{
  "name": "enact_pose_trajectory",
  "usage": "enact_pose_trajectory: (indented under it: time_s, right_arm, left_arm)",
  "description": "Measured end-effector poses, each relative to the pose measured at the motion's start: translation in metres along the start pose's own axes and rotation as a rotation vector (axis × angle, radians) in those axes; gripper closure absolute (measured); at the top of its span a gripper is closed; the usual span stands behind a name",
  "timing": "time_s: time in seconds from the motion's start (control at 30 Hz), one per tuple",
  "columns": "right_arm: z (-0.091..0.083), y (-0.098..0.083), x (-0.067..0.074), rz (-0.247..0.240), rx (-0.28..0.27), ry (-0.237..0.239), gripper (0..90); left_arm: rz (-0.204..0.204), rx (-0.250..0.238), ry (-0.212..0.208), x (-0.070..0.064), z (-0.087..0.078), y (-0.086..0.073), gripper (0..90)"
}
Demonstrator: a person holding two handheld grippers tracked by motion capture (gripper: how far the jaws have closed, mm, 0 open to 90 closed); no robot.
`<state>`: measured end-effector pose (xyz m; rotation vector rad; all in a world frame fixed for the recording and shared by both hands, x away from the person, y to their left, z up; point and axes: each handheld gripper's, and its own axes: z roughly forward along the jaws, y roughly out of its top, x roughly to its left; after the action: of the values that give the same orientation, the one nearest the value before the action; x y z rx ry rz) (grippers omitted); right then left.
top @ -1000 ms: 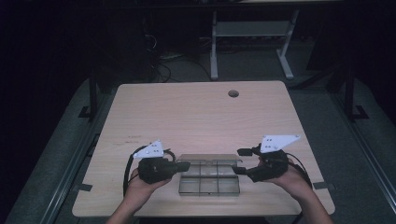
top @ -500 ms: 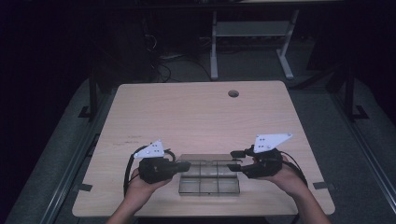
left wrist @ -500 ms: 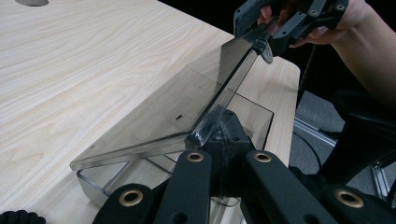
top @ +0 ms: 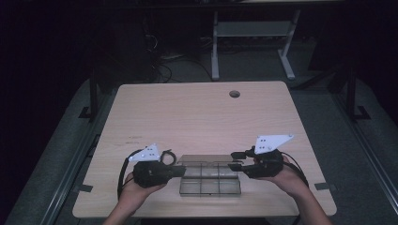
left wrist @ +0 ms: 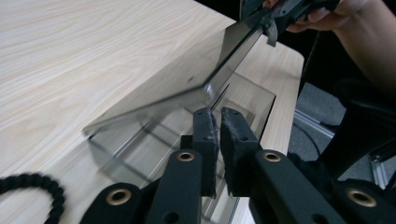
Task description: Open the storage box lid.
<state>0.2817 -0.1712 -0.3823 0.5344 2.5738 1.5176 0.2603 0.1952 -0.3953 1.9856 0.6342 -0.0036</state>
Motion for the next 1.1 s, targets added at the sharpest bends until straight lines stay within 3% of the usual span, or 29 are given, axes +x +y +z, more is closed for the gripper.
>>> enact_pose_trajectory:
  time_s: [0.23,0.37,0.6,0.83,0.9,1.1]
  right_arm:
    - [0.000,0.000,-0.001,0.006,-0.001,0.004,57.3]
    - [0.000,0.000,-0.001,0.008,-0.001,0.004,57.2]
    - [0.000,0.001,-0.002,0.018,-0.003,0.005,57.2]
    - [0.000,0.002,-0.004,0.023,-0.003,0.006,57.2]
    - [0.000,0.003,-0.005,0.024,-0.002,0.011,57.2]
    - [0.001,0.003,-0.006,0.030,-0.007,0.014,57.2]
  left_arm:
    - [0.029,0.024,0.020,0.003,-0.011,-0.003,66.4]
    - [0.036,0.009,0.018,0.006,-0.014,0.003,58.2]
    - [0.095,-0.025,0.009,0.011,-0.015,0.016,48.4]
    - [0.150,-0.028,-0.017,0.012,-0.005,0.026,47.1]
    - [0.162,-0.030,-0.025,0.011,-0.002,0.029,50.2]
    - [0.215,-0.016,-0.008,0.010,0.005,0.031,53.6]
